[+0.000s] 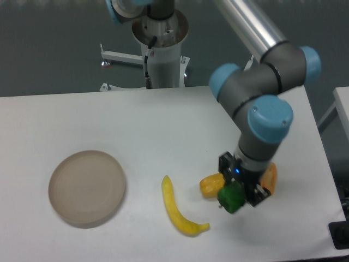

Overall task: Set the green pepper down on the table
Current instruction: 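Lift the held green pepper with the gripper and carry it away from the orange fruit, then lower the green pepper toward the table beside the yellow pepper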

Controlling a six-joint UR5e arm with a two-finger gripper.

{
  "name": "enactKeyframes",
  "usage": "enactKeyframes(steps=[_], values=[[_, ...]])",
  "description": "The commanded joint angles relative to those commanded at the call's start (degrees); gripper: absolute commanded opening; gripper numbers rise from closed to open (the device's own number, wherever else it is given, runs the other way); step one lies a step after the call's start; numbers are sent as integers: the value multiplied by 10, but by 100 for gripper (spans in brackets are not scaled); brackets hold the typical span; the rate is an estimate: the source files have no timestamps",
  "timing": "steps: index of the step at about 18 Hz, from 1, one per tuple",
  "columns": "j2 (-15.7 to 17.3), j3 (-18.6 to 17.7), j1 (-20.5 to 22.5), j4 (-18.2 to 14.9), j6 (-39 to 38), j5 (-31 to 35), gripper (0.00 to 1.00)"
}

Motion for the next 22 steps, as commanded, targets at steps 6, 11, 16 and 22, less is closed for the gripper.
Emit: enactKeyframes(steps=[6, 11, 16, 22], values=[[80, -139, 19, 13, 111, 2, 39], [135, -266, 52, 78, 190, 2, 39], [165, -353, 62, 149, 215, 2, 39], [176, -393, 67, 157, 228, -7, 39]])
